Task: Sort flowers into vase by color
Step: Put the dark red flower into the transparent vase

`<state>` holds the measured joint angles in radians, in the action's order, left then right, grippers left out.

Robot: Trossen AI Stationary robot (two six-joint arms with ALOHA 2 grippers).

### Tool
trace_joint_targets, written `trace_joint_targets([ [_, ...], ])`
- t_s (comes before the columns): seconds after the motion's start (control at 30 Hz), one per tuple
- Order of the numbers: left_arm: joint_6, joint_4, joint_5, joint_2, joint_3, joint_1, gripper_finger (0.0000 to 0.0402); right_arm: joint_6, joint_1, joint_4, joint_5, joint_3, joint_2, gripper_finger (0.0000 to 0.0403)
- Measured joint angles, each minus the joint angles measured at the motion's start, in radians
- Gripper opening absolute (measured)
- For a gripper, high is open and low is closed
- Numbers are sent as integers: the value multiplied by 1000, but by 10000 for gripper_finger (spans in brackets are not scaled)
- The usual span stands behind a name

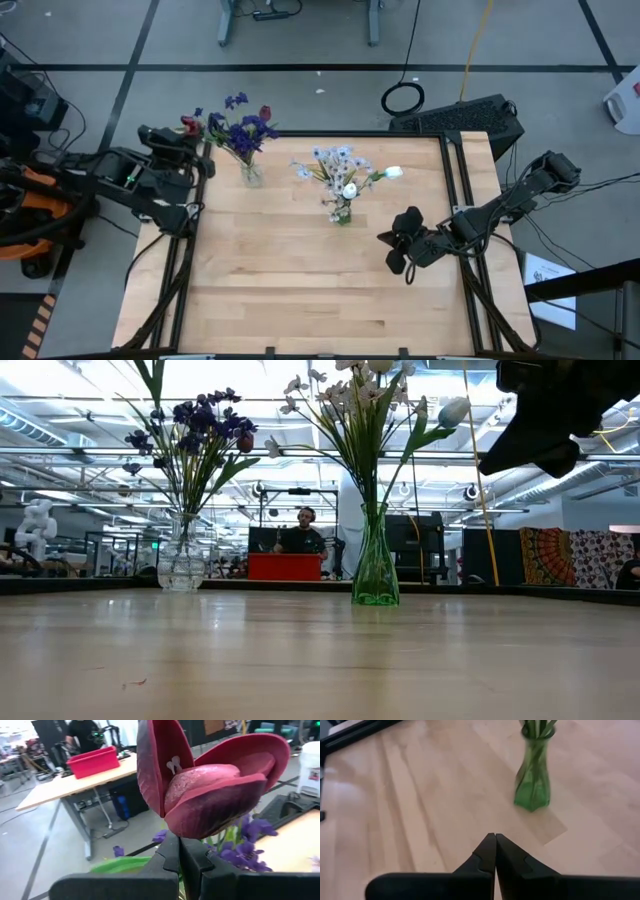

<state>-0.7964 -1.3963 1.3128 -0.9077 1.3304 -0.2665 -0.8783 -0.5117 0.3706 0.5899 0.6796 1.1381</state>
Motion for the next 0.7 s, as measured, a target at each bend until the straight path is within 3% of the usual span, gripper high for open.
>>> trace_joint_targets([
  [0.13, 1, 0, 2, -14, 0, 31, 1, 0, 4, 0, 44, 0, 0, 0],
  [0.7, 18, 34, 13, -115, 0, 147, 1, 1, 29, 0, 41, 0, 0, 0],
])
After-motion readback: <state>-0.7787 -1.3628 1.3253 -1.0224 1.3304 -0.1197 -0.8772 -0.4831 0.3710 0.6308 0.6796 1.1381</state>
